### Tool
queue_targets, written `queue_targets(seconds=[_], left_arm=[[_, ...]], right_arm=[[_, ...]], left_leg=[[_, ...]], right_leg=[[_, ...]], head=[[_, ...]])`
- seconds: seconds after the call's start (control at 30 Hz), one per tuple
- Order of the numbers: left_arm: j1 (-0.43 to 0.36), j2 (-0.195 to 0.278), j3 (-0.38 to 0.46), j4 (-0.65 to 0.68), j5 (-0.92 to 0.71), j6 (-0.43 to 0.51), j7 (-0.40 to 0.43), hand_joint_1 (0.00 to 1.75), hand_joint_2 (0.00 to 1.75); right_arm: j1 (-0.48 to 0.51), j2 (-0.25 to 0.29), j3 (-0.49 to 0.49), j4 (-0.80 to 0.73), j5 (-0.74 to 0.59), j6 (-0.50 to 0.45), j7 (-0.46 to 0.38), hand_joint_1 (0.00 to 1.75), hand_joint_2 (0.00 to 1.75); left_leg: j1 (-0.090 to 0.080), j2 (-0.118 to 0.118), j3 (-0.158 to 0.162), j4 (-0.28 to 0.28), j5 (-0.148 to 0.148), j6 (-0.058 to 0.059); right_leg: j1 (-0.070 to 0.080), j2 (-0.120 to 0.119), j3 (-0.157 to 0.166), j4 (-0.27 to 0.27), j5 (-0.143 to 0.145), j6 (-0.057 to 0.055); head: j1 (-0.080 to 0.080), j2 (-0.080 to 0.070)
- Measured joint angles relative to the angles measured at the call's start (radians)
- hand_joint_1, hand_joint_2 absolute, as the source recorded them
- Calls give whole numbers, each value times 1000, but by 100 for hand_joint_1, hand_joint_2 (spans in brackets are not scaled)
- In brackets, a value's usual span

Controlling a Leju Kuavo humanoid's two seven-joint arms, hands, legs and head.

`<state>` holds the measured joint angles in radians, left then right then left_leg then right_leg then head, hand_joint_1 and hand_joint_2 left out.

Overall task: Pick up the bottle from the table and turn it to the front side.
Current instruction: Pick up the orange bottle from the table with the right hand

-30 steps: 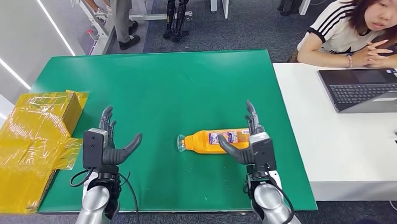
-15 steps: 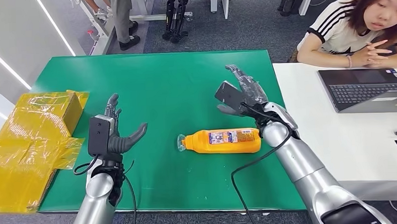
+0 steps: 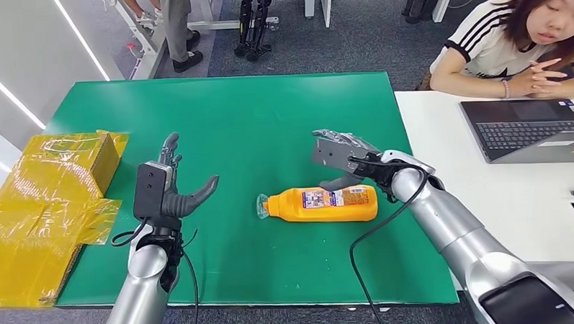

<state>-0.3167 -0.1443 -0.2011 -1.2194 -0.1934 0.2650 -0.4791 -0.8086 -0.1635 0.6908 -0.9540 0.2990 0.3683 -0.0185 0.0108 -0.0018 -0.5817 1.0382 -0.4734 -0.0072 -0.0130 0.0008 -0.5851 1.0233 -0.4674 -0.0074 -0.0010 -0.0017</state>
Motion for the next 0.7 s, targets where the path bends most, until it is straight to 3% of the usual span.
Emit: queue_targets(seconds=[0.3,0.7], left_arm=[[-24,-7,1,26,4,-18,-2,0,175],[-34,-22,1,41,11,-29,-1,0,175]], right_arm=[[-15,-108,147,23,4,-2,20,0,175],[-6,-130,219,63,54,-28,35,0,175]], left_leg=[[0,-1,-1,1,0,0],[0,-1,-1,1,0,0]], right_leg=[[0,-1,0,0,0,0],[0,0,-1,0,0,0]], head=[[0,0],[0,0]])
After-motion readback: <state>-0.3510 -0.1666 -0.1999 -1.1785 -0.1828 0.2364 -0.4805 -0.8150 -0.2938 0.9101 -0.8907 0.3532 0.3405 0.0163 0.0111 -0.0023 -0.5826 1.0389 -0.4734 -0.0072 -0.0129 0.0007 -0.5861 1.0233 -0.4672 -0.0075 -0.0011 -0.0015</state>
